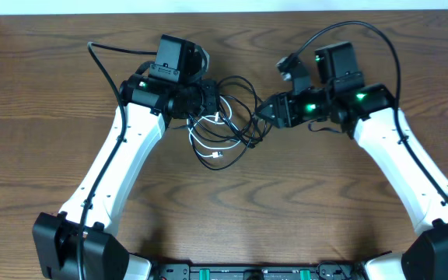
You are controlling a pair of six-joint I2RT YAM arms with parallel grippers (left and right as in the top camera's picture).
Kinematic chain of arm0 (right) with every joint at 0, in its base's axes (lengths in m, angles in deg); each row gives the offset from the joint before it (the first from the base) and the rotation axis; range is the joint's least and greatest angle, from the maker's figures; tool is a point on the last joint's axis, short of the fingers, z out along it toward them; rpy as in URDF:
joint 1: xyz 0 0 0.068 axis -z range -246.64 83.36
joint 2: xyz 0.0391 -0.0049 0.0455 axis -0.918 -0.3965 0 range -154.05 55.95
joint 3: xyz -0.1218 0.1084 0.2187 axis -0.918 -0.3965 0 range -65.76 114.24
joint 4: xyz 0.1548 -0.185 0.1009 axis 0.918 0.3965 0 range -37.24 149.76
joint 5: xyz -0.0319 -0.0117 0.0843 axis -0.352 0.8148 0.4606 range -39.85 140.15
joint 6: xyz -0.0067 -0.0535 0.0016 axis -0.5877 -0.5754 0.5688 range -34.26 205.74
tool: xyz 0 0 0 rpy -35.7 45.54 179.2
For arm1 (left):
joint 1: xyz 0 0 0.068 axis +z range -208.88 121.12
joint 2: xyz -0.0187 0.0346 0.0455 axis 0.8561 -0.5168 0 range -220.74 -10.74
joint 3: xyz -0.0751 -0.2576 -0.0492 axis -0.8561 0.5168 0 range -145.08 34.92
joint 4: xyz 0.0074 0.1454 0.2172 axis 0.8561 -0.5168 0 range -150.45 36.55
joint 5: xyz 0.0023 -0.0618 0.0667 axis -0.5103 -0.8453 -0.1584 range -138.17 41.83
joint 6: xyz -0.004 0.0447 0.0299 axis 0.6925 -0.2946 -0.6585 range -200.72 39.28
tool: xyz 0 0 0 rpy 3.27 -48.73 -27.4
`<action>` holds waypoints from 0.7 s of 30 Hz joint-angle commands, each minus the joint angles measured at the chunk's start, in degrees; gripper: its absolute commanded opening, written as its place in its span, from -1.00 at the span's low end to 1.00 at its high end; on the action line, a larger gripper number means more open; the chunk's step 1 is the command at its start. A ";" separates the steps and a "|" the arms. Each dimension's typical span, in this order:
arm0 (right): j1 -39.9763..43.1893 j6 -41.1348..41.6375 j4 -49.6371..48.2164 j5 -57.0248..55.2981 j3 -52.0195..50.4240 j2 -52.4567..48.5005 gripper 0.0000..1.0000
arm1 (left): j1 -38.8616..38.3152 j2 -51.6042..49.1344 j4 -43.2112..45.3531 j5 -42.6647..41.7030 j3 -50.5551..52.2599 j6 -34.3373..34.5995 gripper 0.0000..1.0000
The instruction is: Untangle cables
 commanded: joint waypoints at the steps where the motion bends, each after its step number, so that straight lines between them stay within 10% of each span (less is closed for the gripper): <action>1: -2.25 -0.22 -0.90 0.35 0.26 -0.22 0.01 | 0.26 0.17 0.00 2.38 -0.79 2.43 -0.86; 21: -8.68 5.79 -16.74 -4.28 0.24 -12.68 -0.23 | 0.24 0.20 -5.31 -12.96 -0.79 4.46 -0.86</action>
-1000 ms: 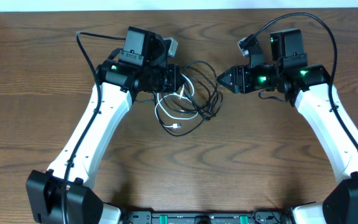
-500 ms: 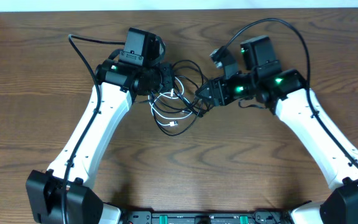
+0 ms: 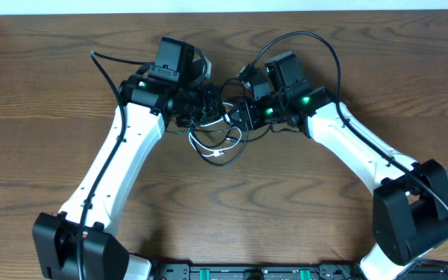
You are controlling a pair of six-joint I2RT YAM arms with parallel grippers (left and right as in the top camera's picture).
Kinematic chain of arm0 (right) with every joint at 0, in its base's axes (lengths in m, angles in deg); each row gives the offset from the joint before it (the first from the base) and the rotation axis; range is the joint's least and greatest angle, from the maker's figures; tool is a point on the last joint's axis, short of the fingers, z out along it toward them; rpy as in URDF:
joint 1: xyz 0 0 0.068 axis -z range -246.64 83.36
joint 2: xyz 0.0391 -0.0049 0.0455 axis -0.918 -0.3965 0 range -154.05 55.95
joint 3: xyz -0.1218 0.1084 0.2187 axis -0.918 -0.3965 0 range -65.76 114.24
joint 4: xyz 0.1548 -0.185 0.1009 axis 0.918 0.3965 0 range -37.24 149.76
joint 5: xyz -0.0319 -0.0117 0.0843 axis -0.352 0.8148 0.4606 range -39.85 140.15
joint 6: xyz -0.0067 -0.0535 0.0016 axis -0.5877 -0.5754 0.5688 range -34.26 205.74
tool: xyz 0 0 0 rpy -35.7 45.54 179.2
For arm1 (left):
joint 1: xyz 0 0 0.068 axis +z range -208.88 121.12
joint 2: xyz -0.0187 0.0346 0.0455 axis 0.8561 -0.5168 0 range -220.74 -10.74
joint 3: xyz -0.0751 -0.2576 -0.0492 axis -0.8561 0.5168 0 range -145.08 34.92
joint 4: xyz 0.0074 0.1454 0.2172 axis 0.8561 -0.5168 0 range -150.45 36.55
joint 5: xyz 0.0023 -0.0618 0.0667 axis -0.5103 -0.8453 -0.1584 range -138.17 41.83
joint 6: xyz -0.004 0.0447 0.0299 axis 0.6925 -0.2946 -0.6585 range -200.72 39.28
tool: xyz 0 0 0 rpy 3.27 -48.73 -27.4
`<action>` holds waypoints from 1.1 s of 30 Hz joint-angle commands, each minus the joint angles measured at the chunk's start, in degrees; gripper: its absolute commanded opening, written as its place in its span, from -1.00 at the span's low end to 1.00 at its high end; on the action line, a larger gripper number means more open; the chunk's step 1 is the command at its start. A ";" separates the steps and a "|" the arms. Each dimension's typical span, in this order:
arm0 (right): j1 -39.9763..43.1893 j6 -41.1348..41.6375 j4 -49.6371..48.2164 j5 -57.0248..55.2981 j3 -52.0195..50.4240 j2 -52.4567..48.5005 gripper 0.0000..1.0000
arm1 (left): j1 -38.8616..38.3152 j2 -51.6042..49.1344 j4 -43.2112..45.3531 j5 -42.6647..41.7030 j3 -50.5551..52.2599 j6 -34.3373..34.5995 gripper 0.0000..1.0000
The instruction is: Untangle cables
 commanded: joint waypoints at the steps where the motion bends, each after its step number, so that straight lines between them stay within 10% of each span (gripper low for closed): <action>1: -0.17 0.90 -2.23 1.29 0.28 -0.11 -0.22 | 0.20 0.20 -0.94 -5.95 -0.79 0.04 -0.86; 13: 0.57 -0.02 1.29 1.25 0.28 -0.17 -0.24 | 2.12 0.22 0.52 -12.79 -0.81 -2.62 -0.85; 21: 5.64 2.80 5.22 -3.37 0.28 -0.17 -0.09 | 2.78 -0.31 -5.38 24.37 1.73 -7.21 -0.85; 33: 6.05 2.32 8.09 -5.25 0.28 -0.17 0.01 | 5.07 -13.20 2.12 20.52 2.47 -35.45 -0.58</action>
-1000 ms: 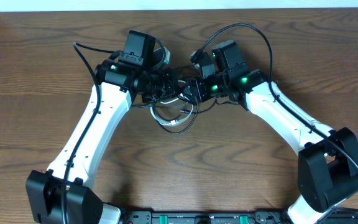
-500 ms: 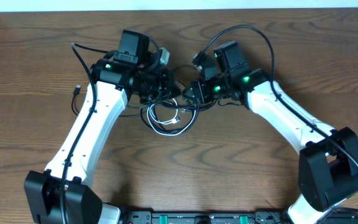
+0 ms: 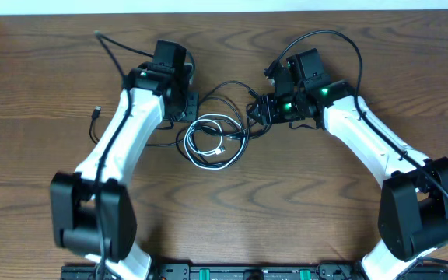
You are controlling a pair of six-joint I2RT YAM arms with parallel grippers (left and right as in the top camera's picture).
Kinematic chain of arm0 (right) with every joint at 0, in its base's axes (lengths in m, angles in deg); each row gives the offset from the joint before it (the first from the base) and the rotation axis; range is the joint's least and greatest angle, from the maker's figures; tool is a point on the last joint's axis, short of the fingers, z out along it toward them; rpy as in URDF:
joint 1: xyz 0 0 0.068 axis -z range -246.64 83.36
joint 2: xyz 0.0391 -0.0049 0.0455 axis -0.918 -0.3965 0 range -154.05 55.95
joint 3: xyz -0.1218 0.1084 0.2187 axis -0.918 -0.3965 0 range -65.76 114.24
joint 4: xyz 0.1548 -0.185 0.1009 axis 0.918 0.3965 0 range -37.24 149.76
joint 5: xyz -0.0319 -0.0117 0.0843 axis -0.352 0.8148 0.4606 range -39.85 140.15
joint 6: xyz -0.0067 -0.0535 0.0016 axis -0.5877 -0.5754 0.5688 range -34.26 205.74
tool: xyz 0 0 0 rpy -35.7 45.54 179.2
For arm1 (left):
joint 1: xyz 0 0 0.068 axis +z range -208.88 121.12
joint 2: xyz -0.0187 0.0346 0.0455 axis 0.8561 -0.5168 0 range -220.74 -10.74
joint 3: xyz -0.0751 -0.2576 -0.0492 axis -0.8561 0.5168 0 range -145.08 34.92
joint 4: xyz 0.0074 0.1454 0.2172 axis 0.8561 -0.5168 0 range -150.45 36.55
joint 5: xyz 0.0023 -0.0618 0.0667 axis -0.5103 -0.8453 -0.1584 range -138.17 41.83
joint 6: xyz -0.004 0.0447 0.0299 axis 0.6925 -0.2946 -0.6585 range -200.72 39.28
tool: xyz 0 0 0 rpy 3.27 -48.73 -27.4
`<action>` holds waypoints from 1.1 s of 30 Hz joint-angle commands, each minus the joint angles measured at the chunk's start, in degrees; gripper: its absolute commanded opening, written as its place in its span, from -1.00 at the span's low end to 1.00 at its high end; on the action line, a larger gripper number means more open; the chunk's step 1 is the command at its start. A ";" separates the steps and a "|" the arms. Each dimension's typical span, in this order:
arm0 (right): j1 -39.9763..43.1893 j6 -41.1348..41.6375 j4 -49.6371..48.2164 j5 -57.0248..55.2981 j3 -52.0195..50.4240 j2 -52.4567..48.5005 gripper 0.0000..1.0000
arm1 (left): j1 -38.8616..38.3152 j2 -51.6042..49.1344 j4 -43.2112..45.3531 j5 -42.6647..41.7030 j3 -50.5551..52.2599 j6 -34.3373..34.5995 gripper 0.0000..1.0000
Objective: Untangle cables
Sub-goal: 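Lift the white cable up-left with left gripper, right gripper holding pile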
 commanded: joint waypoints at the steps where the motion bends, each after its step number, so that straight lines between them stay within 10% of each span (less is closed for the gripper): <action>1: -0.15 0.22 0.55 -1.11 0.28 -0.15 0.01 | 0.22 -4.52 0.00 -3.63 0.72 -12.59 -0.53; 15: -0.04 0.20 1.16 -2.60 0.28 -0.15 0.03 | 0.22 -11.98 4.50 -5.38 0.74 -14.58 -0.42; 17: -0.11 0.20 1.46 -2.60 0.28 -0.15 0.03 | 0.24 -12.33 4.52 -4.66 0.74 -14.53 -0.85; 20: -0.11 0.22 1.49 -2.60 0.28 -0.15 0.08 | 0.22 -10.49 1.88 -3.58 -1.84 -13.38 -0.86; 33: -1.66 0.20 0.61 -2.78 0.28 -0.15 0.10 | 0.13 23.30 4.92 -13.07 -13.99 3.30 -0.85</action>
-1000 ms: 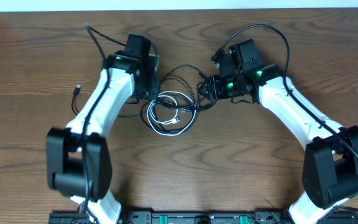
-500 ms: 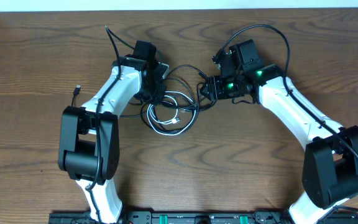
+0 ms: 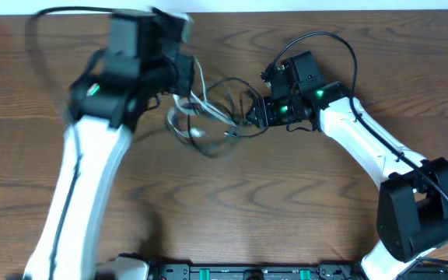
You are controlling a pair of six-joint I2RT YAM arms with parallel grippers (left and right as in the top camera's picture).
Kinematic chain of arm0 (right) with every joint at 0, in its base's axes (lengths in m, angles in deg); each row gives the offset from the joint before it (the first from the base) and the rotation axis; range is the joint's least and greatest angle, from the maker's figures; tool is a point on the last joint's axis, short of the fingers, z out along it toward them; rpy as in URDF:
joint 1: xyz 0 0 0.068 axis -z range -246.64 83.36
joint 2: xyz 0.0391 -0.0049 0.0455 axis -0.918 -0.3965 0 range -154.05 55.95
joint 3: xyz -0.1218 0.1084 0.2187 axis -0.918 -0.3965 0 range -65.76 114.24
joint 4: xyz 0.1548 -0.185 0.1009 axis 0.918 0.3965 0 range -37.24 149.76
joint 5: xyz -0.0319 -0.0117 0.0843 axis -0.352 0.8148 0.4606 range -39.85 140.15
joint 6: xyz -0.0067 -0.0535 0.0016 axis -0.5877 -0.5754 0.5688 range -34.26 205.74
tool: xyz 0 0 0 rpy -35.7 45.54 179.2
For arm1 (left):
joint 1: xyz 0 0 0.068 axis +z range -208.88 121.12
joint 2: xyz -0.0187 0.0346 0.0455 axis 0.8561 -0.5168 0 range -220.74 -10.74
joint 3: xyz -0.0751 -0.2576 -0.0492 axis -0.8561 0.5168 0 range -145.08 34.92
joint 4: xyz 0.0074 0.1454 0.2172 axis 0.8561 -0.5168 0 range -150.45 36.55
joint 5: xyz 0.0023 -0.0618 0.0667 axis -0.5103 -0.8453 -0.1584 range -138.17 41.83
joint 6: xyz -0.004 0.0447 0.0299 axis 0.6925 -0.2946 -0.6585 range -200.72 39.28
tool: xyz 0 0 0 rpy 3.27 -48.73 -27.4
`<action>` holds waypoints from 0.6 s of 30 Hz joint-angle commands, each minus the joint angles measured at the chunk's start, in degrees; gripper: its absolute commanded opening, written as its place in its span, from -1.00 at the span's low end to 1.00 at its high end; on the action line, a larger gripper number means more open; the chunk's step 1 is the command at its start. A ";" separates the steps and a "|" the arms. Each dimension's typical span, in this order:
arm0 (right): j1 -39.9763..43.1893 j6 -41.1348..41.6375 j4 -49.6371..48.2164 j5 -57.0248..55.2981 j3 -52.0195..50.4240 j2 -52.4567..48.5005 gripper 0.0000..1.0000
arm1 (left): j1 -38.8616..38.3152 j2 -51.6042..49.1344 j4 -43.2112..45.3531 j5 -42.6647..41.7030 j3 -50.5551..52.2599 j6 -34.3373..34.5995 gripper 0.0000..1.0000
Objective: Untangle cables
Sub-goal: 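Lift the white cable up-left with left gripper, right gripper holding pile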
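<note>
A tangle of a white cable [image 3: 208, 101] and a black cable [image 3: 228, 85] sits mid-table, partly lifted and blurred. My left gripper [image 3: 185, 78] is raised high toward the camera at the tangle's left. It appears shut on the white cable, whose strands run from it down to the table. My right gripper [image 3: 253, 115] is low at the tangle's right edge, shut on the black cable. A white loop [image 3: 183, 128] hangs below the left gripper.
The brown wooden table [image 3: 286, 202] carries only the cables. The left arm's own black lead [image 3: 53, 15] arcs over the far left. The right arm's lead [image 3: 333, 39] loops behind its wrist.
My left arm has risen far off the table and swung up, lifting the white cable's coil, which lay flat before. The right gripper has stayed at the tangle's right edge.
Both grippers first worked at the tangle, left and right of it. The right one then closed in toward the left. Later the coils lay flat between the grippers, spread apart. Now the left gripper holds the white cable up while the right stays low on the black one.
</note>
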 commanded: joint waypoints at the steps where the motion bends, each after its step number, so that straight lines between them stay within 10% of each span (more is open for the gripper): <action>1: -0.17 0.11 -0.35 -0.22 0.26 -0.15 0.10 | 0.17 6.88 4.63 -2.78 -1.36 8.28 -0.86; 18: -0.46 -7.43 -7.61 10.84 0.70 15.21 0.19 | 0.28 10.38 8.94 -7.10 -7.32 18.88 -0.86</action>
